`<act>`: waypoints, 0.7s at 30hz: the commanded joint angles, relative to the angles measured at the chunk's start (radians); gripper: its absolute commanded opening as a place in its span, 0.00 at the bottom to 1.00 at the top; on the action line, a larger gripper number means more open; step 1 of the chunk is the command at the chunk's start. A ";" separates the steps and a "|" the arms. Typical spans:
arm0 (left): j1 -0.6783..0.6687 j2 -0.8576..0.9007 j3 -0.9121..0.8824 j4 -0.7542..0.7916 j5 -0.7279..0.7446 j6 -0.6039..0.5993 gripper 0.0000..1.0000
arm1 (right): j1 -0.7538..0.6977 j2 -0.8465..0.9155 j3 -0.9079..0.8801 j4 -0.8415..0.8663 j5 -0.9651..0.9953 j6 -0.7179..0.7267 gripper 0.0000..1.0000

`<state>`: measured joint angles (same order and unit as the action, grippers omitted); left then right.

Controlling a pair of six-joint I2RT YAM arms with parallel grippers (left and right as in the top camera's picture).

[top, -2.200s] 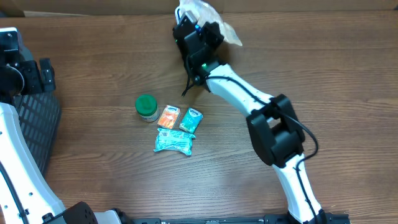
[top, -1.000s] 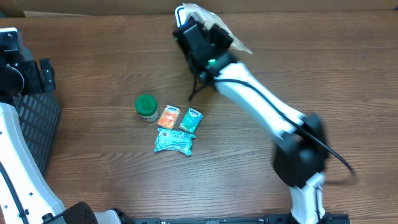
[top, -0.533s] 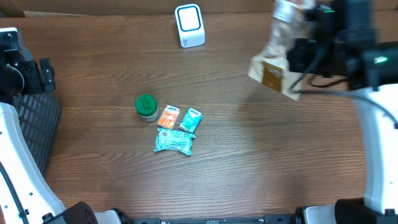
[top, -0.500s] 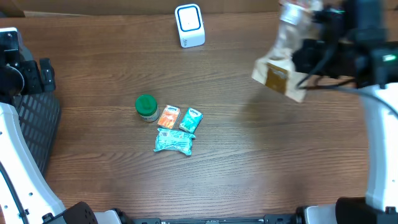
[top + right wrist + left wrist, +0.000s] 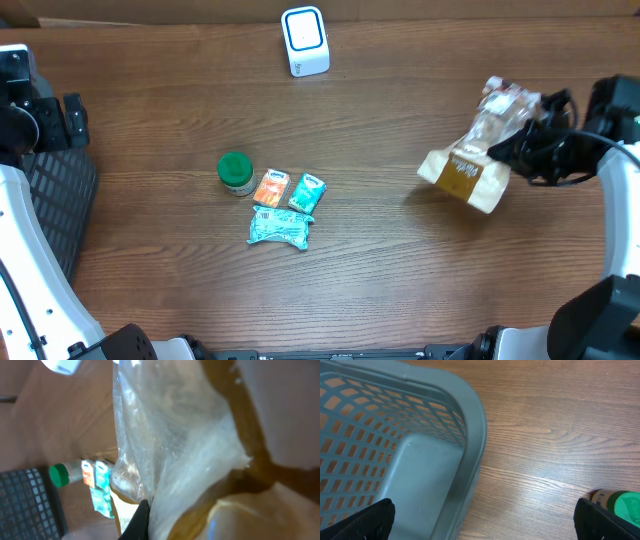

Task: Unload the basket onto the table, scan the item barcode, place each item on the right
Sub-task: 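Carry the bag right and set it down on the table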

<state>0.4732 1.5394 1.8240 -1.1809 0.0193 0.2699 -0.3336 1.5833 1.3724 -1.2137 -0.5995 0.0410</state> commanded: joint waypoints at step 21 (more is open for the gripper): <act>0.004 0.005 0.004 0.003 0.000 0.022 1.00 | -0.078 -0.003 -0.351 0.473 0.083 0.307 0.04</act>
<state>0.4732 1.5394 1.8240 -1.1809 0.0189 0.2699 -0.3725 1.5852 1.0271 -0.7525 -0.5945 0.2413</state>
